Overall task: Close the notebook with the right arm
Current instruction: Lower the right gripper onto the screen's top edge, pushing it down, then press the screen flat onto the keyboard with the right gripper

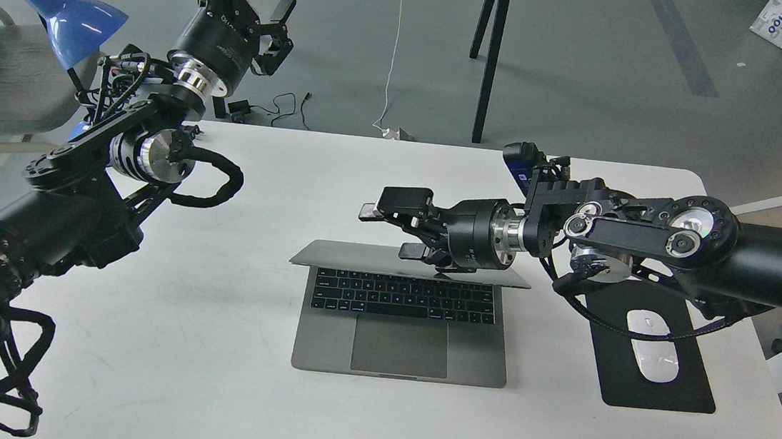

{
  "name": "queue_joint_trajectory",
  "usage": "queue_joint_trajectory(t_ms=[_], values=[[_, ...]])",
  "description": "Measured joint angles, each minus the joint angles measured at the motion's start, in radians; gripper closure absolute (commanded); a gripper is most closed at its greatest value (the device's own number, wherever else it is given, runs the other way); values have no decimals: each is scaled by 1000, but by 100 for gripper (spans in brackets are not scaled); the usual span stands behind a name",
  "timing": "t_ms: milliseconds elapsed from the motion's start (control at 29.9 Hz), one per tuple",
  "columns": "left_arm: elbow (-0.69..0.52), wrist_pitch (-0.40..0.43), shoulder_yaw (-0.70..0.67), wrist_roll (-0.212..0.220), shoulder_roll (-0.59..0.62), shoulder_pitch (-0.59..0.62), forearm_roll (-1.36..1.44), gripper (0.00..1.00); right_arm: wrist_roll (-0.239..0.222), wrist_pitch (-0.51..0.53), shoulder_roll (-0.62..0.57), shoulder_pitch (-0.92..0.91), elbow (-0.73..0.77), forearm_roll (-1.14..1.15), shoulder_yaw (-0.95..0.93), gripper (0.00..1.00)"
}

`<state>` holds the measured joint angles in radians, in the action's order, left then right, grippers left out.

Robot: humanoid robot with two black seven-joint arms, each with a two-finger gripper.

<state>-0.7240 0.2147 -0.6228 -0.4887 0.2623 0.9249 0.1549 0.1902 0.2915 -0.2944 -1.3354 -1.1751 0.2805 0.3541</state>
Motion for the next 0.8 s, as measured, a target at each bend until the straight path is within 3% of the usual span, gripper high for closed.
queue_joint_trajectory(t_ms=[804], values=[[0,0,0,0,0,0,0,0,0,-11,-34,253,9,105,0,0]])
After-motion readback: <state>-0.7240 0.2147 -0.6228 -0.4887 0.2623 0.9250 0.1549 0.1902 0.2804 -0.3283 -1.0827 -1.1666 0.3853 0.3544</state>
